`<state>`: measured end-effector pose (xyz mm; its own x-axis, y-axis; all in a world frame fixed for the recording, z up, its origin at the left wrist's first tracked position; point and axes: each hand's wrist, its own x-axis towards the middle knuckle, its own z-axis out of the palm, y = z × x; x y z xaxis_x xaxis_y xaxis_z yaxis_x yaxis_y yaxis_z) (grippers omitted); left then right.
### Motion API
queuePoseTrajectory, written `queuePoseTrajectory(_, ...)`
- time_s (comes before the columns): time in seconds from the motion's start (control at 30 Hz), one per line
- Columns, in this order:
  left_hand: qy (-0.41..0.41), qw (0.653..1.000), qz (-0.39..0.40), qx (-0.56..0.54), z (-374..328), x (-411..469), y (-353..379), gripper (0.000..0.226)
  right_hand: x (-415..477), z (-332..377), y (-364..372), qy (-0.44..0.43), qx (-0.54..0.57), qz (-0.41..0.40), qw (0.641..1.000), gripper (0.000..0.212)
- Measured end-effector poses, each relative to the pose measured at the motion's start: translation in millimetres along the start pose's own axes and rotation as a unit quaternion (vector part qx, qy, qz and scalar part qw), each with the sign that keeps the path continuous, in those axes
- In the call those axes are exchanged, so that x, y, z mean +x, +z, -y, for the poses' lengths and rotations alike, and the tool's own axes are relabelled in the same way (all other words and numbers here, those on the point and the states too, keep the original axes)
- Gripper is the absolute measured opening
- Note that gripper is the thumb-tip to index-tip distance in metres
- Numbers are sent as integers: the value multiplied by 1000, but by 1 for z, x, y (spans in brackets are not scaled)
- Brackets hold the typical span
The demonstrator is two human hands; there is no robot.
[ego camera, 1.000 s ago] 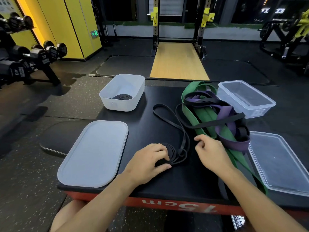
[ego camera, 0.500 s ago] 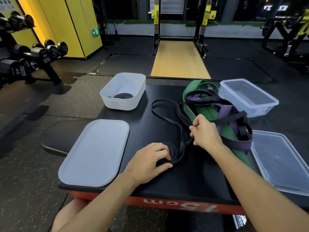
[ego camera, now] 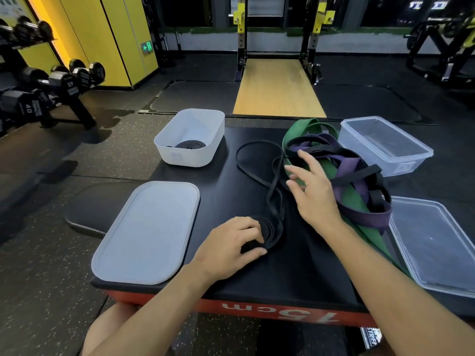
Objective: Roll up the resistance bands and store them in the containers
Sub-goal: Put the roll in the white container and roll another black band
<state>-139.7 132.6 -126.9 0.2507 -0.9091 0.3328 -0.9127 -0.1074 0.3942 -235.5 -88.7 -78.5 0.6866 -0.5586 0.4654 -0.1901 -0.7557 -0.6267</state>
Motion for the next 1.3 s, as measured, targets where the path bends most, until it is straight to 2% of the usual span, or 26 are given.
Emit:
queuePoseTrajectory(0.03,0,1000,-1,0,0,0,0,19,-1,-1,0,4,1,-3,1000,34)
queuePoseTrajectory(0.1,0,1000,-2,-2,0,0,-1,19,-6,-1,-1,71,26,-14,997,32)
queuePoseTrajectory(0.17,2,1000,-3,-1,-1,0,-1,19,-11,1,-2,138,27,11,990,21)
queuePoseTrajectory(0.23,3,1000,-3,-1,0,0,-1,19,-17,6,-1,157,-5,56,986,10)
queuePoseTrajectory(0.47,1,1000,4,1,-1,1,-1,19,-30,31,13,151,-66,175,971,49)
queuePoseTrajectory(0.57,1,1000,3,-1,0,1,-1,19,-26,32,9,120,-23,203,972,45)
queuePoseTrajectory(0.7,5,1000,0,-5,0,0,-1,18,-14,23,-2,82,-44,299,950,46)
queuePoseTrajectory(0.77,6,1000,-2,-5,0,1,-1,17,-13,20,-2,75,-49,284,955,39)
queuePoseTrajectory(0.83,5,1000,-2,-5,0,1,0,17,-14,20,-1,85,-41,232,968,37)
queuePoseTrajectory(0.97,-3,1000,3,-10,1,0,0,17,-20,21,1,90,-168,134,972,28)
queuePoseTrajectory(1.0,-3,1000,3,-10,1,0,1,17,-22,23,1,92,-155,129,975,25)
queuePoseTrajectory(1.1,0,1000,2,-9,1,0,0,17,-24,32,3,91,-76,167,979,32)
queuePoseTrajectory(1.17,1,1000,1,-7,0,1,0,18,-22,34,4,79,-90,239,964,47)
queuePoseTrajectory(1.23,-1,1000,2,-9,0,1,0,18,-20,34,6,77,-114,297,945,53)
queuePoseTrajectory(1.3,0,1000,3,-9,1,1,0,18,-18,33,9,65,-120,279,951,49)
